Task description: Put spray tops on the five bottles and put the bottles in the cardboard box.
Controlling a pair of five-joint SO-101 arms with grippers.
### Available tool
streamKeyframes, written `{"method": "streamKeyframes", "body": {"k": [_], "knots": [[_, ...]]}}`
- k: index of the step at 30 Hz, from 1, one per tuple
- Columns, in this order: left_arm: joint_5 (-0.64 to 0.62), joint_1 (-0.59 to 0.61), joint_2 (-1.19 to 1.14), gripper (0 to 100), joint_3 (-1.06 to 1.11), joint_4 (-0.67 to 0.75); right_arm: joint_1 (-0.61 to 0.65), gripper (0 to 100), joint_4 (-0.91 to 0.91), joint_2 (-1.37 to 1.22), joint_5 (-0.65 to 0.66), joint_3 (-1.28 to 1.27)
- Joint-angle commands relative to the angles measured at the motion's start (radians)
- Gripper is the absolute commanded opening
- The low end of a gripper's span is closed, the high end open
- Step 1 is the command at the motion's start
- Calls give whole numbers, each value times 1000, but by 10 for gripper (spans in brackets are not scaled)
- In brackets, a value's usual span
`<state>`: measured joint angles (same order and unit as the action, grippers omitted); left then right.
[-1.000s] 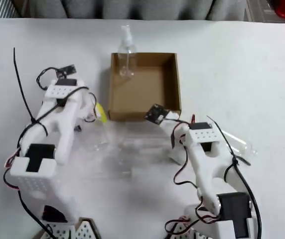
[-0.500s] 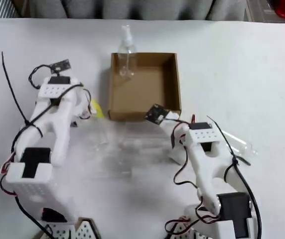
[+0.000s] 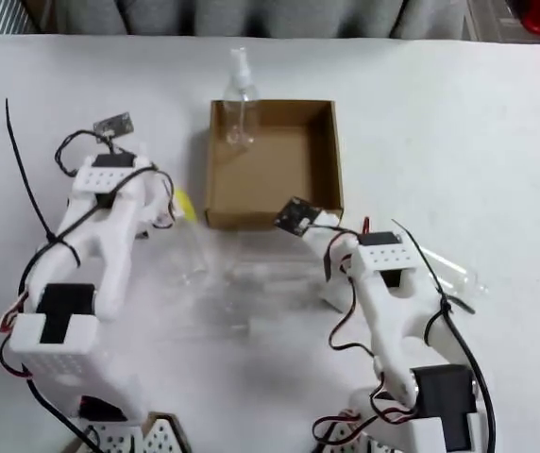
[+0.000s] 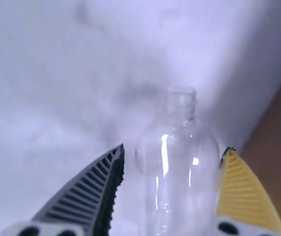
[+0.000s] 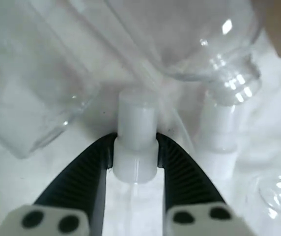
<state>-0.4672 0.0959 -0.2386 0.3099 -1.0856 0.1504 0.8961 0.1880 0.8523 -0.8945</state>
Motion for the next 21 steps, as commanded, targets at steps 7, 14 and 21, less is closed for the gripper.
{"method": "streamKeyframes", "body": {"k": [7, 14, 21], "knots": [[-29, -70, 61, 296, 11, 49, -25, 16, 5, 4, -5, 40], [-23, -65, 61, 39, 9, 63, -25, 16, 5, 4, -5, 40], [-21, -65, 67, 21, 9, 64, -25, 16, 5, 4, -6, 40]]}}
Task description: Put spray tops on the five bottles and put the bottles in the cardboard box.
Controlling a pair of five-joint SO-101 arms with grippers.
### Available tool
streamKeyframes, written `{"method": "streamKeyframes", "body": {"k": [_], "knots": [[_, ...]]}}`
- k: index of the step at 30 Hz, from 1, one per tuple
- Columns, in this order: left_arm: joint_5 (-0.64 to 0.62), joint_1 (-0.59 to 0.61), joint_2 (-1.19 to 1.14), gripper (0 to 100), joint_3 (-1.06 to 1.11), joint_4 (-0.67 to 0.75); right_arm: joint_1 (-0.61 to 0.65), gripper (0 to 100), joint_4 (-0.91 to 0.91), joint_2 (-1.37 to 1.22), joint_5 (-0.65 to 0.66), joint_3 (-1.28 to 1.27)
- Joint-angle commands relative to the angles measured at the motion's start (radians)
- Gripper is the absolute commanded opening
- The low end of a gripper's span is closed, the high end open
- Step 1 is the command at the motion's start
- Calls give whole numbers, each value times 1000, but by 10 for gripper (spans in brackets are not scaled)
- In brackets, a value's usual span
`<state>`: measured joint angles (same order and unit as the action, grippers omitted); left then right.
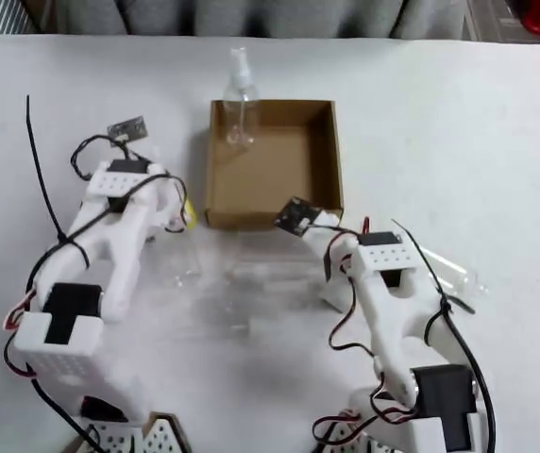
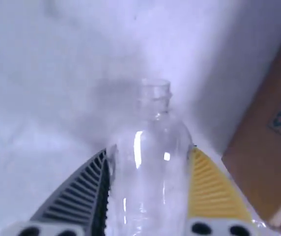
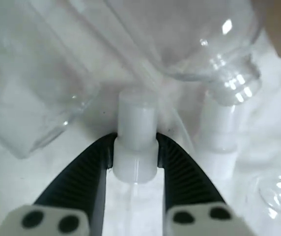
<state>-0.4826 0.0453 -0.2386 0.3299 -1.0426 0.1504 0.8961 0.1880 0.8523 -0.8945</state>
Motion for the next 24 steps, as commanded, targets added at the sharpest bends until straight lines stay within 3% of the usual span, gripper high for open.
{"method": "streamKeyframes", "body": {"k": [1, 9, 16, 24], "knots": [[-3, -15, 67, 22, -11, 20, -25, 16, 5, 4, -6, 40], [215, -15, 68, 54, -14, 11, -25, 16, 5, 4, -6, 40], [235, -13, 68, 329, -37, -35, -25, 16, 5, 4, -5, 40], [238, 27, 70, 308, -44, 0, -25, 16, 5, 4, -6, 38]]}}
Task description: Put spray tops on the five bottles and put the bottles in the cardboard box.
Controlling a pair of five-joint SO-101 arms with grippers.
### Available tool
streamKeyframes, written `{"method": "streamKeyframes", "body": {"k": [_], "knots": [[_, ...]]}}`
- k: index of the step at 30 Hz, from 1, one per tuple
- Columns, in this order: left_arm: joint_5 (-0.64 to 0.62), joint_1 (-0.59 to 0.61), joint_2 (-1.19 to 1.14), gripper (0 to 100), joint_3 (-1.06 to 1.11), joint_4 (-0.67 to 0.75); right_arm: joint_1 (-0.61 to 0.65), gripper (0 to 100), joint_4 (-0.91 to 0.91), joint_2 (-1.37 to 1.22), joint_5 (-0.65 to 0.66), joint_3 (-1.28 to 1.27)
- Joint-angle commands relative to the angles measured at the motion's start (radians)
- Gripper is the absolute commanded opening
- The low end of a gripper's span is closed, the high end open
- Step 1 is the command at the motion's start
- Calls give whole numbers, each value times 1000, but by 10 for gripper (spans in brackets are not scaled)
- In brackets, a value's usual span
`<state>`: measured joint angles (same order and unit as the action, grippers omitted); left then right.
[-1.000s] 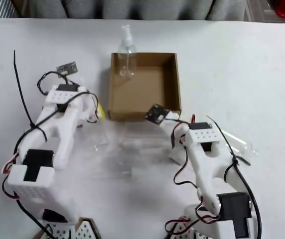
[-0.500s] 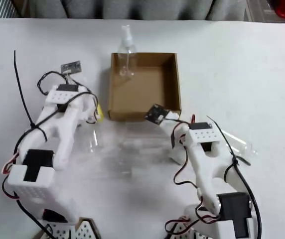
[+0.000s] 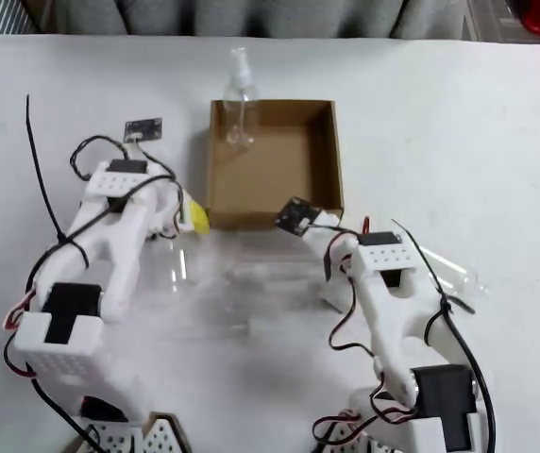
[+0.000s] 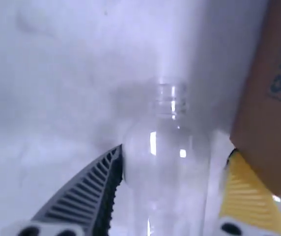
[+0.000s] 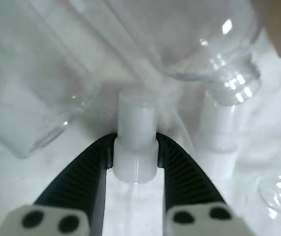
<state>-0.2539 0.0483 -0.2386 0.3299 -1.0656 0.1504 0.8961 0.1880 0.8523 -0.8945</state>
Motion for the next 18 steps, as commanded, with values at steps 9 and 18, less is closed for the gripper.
{"method": "streamKeyframes", "body": {"k": [9, 18], "knots": [[9, 33, 70, 309, -84, 17, -25, 16, 5, 4, -5, 38], [0, 30, 65, 307, -78, 23, -25, 16, 5, 4, -5, 38]]}}
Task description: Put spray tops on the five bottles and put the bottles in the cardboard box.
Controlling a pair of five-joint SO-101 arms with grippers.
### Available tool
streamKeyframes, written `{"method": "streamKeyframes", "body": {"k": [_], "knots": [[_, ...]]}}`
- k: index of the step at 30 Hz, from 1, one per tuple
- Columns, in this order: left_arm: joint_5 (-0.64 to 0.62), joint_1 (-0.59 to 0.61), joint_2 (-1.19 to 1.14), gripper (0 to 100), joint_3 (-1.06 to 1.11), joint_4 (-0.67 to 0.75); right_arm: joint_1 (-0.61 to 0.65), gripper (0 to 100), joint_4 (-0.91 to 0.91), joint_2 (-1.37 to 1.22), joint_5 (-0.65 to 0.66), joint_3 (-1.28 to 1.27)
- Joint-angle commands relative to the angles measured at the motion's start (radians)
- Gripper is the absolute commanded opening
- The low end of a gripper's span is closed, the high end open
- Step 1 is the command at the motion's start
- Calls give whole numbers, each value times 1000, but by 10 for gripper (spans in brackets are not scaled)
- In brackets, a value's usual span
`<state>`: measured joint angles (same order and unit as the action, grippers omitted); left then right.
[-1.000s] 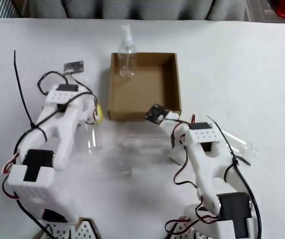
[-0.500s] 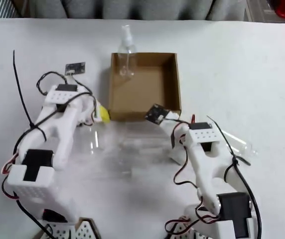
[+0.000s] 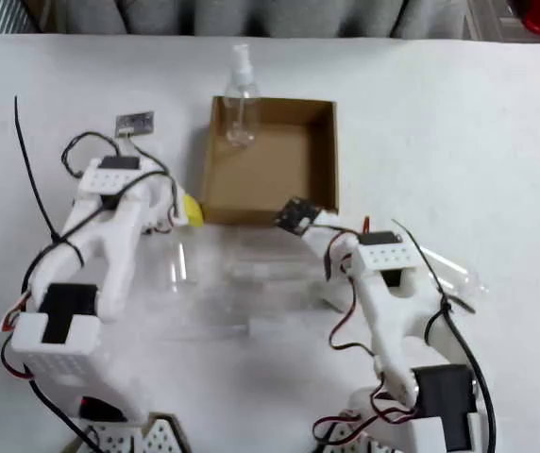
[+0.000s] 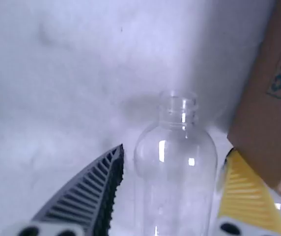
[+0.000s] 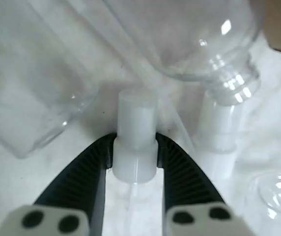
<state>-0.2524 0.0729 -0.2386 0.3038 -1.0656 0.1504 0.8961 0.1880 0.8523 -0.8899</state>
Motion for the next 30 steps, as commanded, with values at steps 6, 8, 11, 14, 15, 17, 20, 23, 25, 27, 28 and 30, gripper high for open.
{"method": "streamKeyframes", "body": {"k": [6, 8, 11, 14, 15, 17, 20, 23, 25, 27, 28, 30], "knots": [[5, 4, 61, 55, -57, 25, -25, 16, 5, 4, -5, 34], [5, 4, 62, 24, -55, 21, -25, 16, 5, 4, -5, 34], [5, 10, 62, 58, -48, 14, -25, 16, 5, 4, -5, 34], [6, 15, 62, 22, -48, -12, -25, 16, 5, 4, -6, 34], [6, 15, 62, 21, -48, -21, -25, 16, 5, 4, -6, 34], [6, 15, 62, 24, -48, -41, -25, 16, 5, 4, -6, 34], [6, 27, 62, 24, -46, -48, -25, 16, 5, 4, -6, 34], [6, 61, 68, 24, -48, -44, -25, 16, 5, 4, -9, 34], [6, 70, 68, 24, -48, -41, -25, 16, 4, 4, -11, 34], [6, 73, 68, 24, -48, -44, -25, 16, -5, 4, -14, 32], [6, 73, 68, 24, -48, -48, -25, 16, -7, 4, -21, 31], [8, 76, 70, 24, -40, -49, -25, 16, -10, 4, -66, 35]]}}
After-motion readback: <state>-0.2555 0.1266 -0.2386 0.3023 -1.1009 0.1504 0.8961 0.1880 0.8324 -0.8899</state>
